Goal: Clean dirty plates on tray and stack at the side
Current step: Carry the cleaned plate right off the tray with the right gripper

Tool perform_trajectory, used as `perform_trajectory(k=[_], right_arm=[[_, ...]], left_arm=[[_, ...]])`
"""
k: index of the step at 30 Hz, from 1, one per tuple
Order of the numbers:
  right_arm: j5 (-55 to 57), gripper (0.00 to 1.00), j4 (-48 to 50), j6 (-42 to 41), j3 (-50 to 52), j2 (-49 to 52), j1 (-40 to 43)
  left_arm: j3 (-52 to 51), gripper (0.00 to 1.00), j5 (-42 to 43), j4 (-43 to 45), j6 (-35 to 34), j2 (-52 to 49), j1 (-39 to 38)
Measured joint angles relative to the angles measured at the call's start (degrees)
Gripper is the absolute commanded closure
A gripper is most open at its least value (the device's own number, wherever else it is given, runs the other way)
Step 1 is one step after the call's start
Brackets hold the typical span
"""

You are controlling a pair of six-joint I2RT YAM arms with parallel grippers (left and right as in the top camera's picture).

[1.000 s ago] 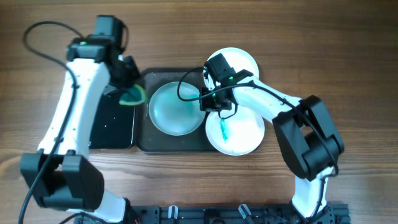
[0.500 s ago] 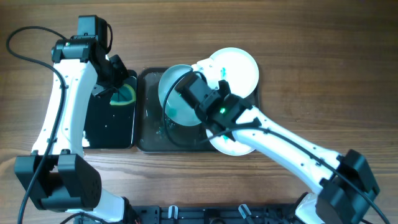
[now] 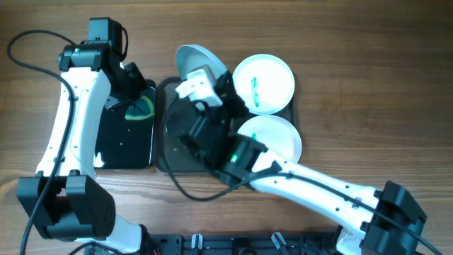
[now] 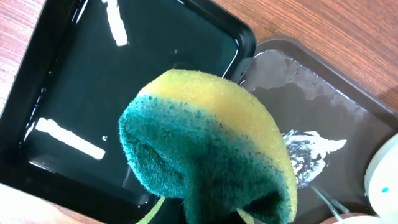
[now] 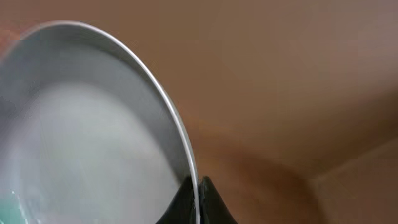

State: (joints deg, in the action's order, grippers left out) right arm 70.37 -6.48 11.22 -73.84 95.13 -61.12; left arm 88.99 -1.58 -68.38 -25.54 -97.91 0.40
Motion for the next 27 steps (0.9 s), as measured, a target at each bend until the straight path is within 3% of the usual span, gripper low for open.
perform_trajectory(k=[7, 13, 16, 20, 23, 27], right_arm=[[8.9, 0.96, 12.98, 18.56, 0.09, 0.0, -2.08], [10.23, 0.96, 12.9, 20.48, 0.11, 0.0, -2.08], [9.31, 0.96, 10.21, 17.05, 0.24, -0.02, -2.05], [-3.32, 0.96, -6.21, 4.9, 1.77, -0.28, -1.27], [-18.01, 0.96, -14.16, -7.52, 2.32, -0.26, 2.51], [-42.05, 0.96, -16.5, -19.78, 2.32, -0.26, 12.46]], left_arm=[[0.0, 0.96, 0.0, -0.04, 0.0, 0.0, 0.0], [0.0, 0.96, 0.0, -0.04, 0.0, 0.0, 0.0], [0.0, 0.96, 0.0, -0.02, 0.0, 0.0, 0.0], [0.0, 0.96, 0.0, -0.04, 0.0, 0.0, 0.0], [0.0, 0.96, 0.02, -0.07, 0.0, 0.0, 0.0], [0.0, 0.96, 0.0, -0.02, 0.02, 0.0, 0.0]])
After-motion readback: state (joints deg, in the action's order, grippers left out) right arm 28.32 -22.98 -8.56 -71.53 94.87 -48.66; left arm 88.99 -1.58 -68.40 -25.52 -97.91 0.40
